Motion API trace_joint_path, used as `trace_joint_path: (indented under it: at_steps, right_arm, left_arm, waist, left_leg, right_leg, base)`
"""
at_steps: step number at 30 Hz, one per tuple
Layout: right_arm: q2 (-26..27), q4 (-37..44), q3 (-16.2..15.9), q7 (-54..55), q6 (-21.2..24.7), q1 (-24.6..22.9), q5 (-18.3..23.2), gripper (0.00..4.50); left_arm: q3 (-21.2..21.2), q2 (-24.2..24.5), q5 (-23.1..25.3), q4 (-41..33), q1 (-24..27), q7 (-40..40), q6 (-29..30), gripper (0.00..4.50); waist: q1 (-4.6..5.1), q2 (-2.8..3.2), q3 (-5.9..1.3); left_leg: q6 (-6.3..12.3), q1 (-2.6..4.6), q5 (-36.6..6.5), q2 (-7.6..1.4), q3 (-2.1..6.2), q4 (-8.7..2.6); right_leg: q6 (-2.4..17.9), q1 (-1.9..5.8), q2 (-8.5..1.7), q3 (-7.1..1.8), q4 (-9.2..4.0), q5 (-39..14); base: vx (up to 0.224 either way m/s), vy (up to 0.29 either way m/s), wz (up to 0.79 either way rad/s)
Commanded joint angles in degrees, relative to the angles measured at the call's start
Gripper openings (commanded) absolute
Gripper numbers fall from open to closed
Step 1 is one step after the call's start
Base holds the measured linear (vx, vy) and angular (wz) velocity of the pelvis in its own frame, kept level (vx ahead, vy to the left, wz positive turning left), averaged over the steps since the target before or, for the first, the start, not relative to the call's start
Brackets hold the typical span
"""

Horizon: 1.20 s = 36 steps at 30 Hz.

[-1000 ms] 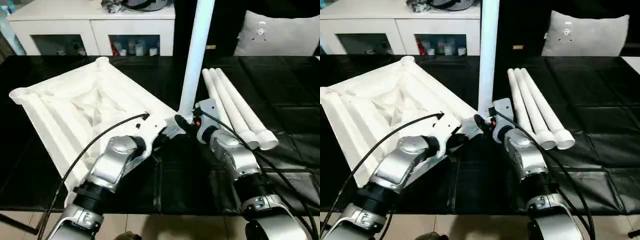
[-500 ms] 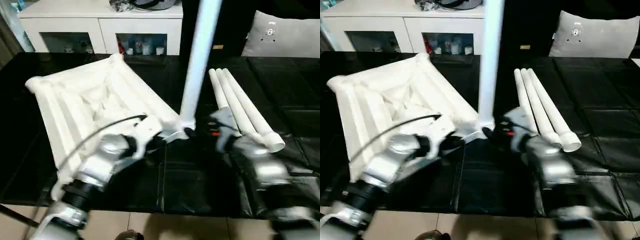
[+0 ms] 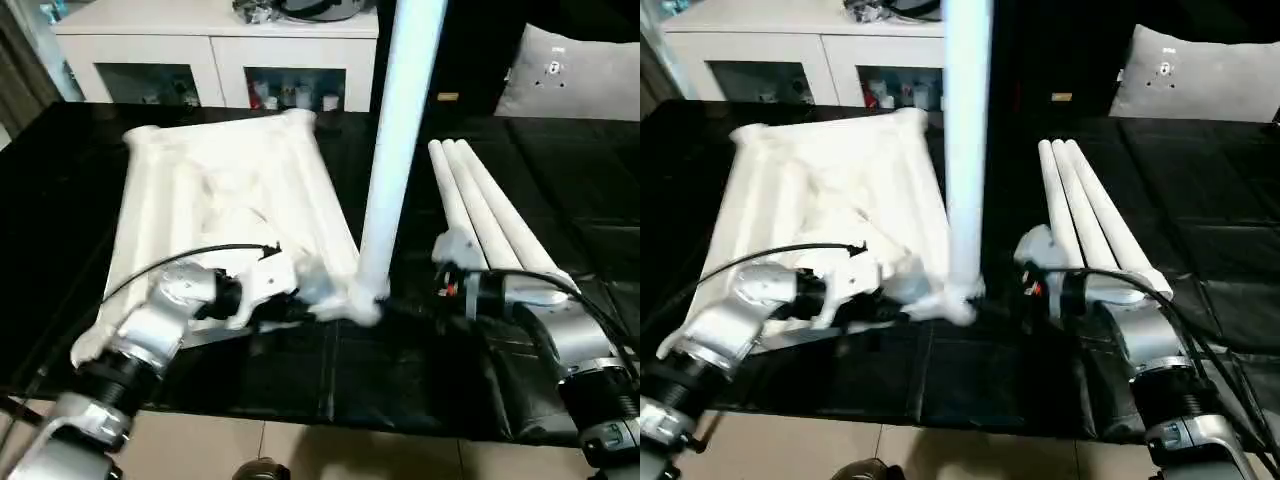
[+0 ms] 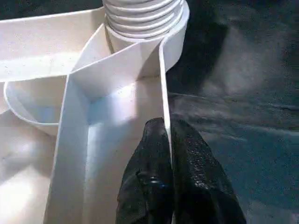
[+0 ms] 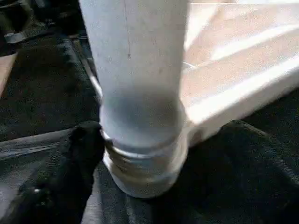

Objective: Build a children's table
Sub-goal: Rotate leg to tighten

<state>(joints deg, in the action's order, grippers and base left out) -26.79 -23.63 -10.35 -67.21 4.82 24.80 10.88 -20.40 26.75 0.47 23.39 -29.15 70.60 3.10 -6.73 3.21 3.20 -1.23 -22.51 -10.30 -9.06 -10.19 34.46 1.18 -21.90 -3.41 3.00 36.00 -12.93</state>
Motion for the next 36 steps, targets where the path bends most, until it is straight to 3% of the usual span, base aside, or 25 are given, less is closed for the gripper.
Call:
trace_joint_path:
  at_steps: [1,3,13,21,24,27,29,30,31,34,36]
  right_arm:
    - [0.0,1.2,-1.0,-1.5,0.2,0.0,0.1,4.08]
    - [0.2,1.1,-1.2,-1.7,0.3,0.1,0.1,3.73]
    - [1.5,-0.1,-2.0,-3.4,1.5,0.9,0.8,2.95]
    - [3.3,0.5,-0.8,-2.8,4.9,-0.4,2.9,2.76]
    - [6.3,-0.5,-1.1,4.0,5.8,-0.5,0.5,2.75]
    - [10.6,-3.4,-1.0,14.0,7.2,0.7,-2.8,2.75]
    - [14.5,-6.6,0.6,21.0,8.7,2.5,-3.0,2.75]
    - [14.5,-6.6,0.6,21.0,8.7,2.5,-3.0,2.75]
    - [18.5,-10.2,2.4,27.7,8.9,4.6,-3.0,2.75]
    - [22.5,-16.1,3.9,36.9,8.8,8.2,-4.1,2.74]
    - [23.6,-18.2,4.3,40.0,9.1,9.3,-4.9,2.74]
  left_arm:
    - [-2.7,0.0,0.3,-0.5,-1.2,3.2,-2.1,0.0]
    - [-2.9,0.0,0.3,-0.4,-1.2,3.4,-2.3,0.0]
    - [-3.0,0.0,0.2,1.0,-1.4,5.2,-3.9,0.0]
    - [-1.0,-0.4,-1.5,0.2,-0.2,3.1,-1.8,0.0]
    - [1.2,-2.6,-1.8,-1.9,1.0,-3.3,3.5,0.0]
    - [3.4,-5.7,-2.3,-5.5,2.4,-10.3,10.1,0.0]
    - [4.8,-8.8,-2.7,-7.9,2.8,-15.2,14.7,0.0]
    - [4.8,-8.8,-2.7,-7.9,2.8,-15.2,14.7,0.0]
    - [6.4,-12.5,-2.9,-9.7,2.7,-20.5,19.0,0.0]
    - [8.0,-18.3,-1.7,-10.7,1.0,-28.3,22.9,0.0]
    - [8.3,-20.9,-0.6,-10.9,0.1,-32.5,24.0,0.0]
  waist:
    - [0.15,0.09,-4.1]
    - [0.13,-0.03,-4.11]
    - [0.13,-0.31,-4.17]
    - [0.08,-0.39,-4.14]
    - [0.28,-0.38,-3.93]
    - [1.03,-0.35,-3.41]
    - [2.26,-0.55,-3.33]
    - [2.56,-0.45,-3.15]
    - [2.78,-0.5,-3.39]
    - [3.89,-0.74,-3.27]
    - [3.65,-0.77,-3.49]
  left_leg:
    - [4.0,1.48,-10.1,-4.68,1.75,-3.78]
    - [3.99,1.45,-9.9,-4.71,1.75,-3.78]
    - [4.25,1.34,-8.8,-4.67,1.71,-3.73]
    - [4.39,1.29,-8.5,-4.68,1.66,-3.68]
    - [3.62,1.38,-9.8,-4.72,1.73,-3.9]
    - [1.18,1.56,-13.5,-4.68,1.83,-4.47]
    - [-0.44,1.56,-15.4,-4.41,2.04,-4.64]
    - [-0.5,1.25,-15.3,-4.31,2.24,-4.79]
    - [-0.81,1.65,-15.7,-4.33,2.13,-4.73]
    - [-0.25,1.43,-14.6,-3.95,2.04,-4.44]
    - [0.73,1.35,-12.6,-3.93,1.87,-4.18]
  right_leg:
    - [15.2,2.2,-5.58,-2.71,-3.87,-0.8]
    - [15.3,2.22,-5.6,-2.75,-3.83,-0.6]
    - [15.1,2.24,-5.57,-2.68,-3.77,-1.0]
    - [14.9,2.19,-5.66,-2.66,-3.8,-2.0]
    - [14.9,2.03,-5.77,-2.67,-4.05,-4.1]
    - [14.2,1.88,-5.8,-2.85,-4.57,-10.5]
    - [13.3,2.13,-5.98,-2.94,-4.8,-15.3]
    - [13.0,2.16,-5.99,-2.82,-4.97,-16.0]
    - [12.2,1.93,-5.76,-2.86,-5.19,-16.5]
    - [12.9,1.82,-5.7,-2.92,-5.42,-15.5]
    - [12.6,2.03,-5.77,-3.03,-5.47,-13.9]
  base:
    - [0.0,0.0,0.0]
    - [0.0,0.0,0.0]
    - [0.0,0.0,0.0]
    - [0.0,0.0,0.0]
    - [0.0,0.0,0.0]
    - [0.0,0.0,0.0]
    - [0.0,0.0,0.0]
    - [0.0,0.0,0.0]
    - [0.0,0.0,0.0]
    - [0.0,0.0,0.0]
    - [0.0,0.0,0.0]
